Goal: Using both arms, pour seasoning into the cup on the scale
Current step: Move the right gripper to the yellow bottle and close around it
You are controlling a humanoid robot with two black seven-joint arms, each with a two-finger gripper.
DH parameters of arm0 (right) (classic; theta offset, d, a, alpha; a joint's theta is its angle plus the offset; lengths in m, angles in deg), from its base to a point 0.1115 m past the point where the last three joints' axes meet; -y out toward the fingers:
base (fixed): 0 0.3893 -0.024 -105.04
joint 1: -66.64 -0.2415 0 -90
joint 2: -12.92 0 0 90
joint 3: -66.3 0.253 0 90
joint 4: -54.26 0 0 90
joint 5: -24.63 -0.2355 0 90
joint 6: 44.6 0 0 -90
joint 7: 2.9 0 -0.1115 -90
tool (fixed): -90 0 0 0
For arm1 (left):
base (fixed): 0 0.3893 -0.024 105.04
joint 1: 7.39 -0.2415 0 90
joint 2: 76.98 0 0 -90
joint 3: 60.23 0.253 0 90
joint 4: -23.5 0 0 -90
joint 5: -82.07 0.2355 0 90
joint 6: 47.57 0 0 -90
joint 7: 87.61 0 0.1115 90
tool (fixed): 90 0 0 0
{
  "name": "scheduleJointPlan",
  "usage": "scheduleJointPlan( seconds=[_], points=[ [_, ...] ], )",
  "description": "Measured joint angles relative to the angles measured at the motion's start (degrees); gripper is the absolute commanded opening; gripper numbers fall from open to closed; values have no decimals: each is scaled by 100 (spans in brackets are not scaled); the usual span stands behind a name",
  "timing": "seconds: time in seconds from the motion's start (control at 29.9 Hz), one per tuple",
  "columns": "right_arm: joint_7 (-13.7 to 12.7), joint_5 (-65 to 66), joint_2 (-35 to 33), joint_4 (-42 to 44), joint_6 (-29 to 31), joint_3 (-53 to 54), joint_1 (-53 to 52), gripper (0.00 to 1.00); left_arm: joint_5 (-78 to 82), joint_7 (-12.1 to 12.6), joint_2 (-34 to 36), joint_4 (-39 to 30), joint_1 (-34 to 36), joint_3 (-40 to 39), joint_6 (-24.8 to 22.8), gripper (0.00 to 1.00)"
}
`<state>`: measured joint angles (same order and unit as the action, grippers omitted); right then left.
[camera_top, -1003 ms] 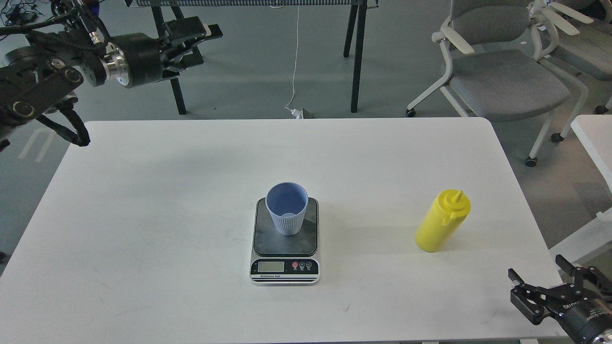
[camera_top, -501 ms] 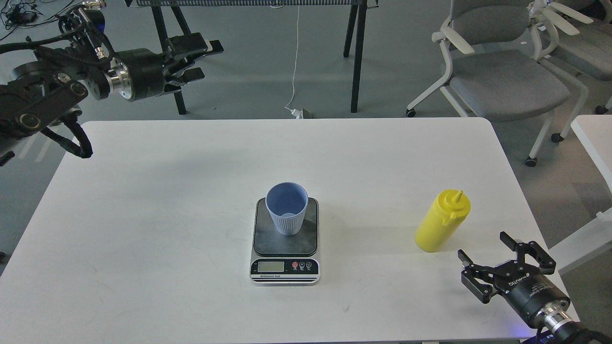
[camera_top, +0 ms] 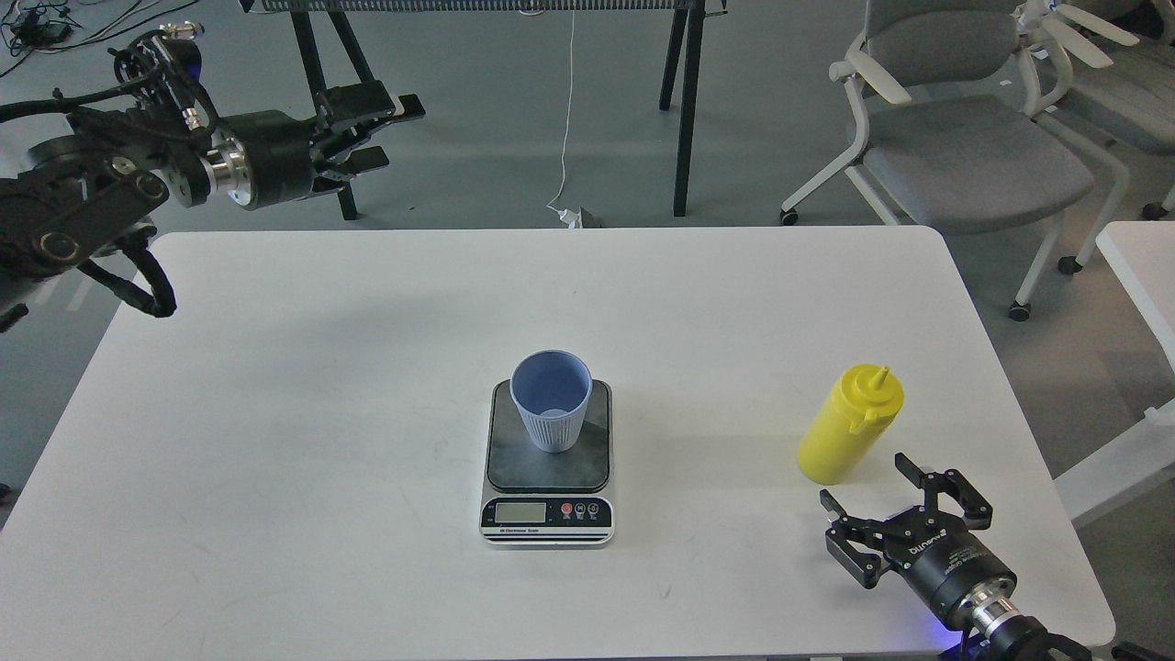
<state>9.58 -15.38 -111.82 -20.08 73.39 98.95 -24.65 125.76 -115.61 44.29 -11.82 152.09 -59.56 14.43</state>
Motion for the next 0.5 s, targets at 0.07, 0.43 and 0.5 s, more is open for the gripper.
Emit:
scheduleJointPlan(
  seconds=[0.07,0.43,0.5],
  points=[
    [2,6,8,0,0,0,-33,99,5,0,0,0,-26,2,0,99],
    [5,9,-15,0,0,10,-239,99,8,0,1,0,-130,5,0,99],
    [4,9,-4,8,0,11,-281,99,8,0,0,0,-138,5,0,99]
  ],
)
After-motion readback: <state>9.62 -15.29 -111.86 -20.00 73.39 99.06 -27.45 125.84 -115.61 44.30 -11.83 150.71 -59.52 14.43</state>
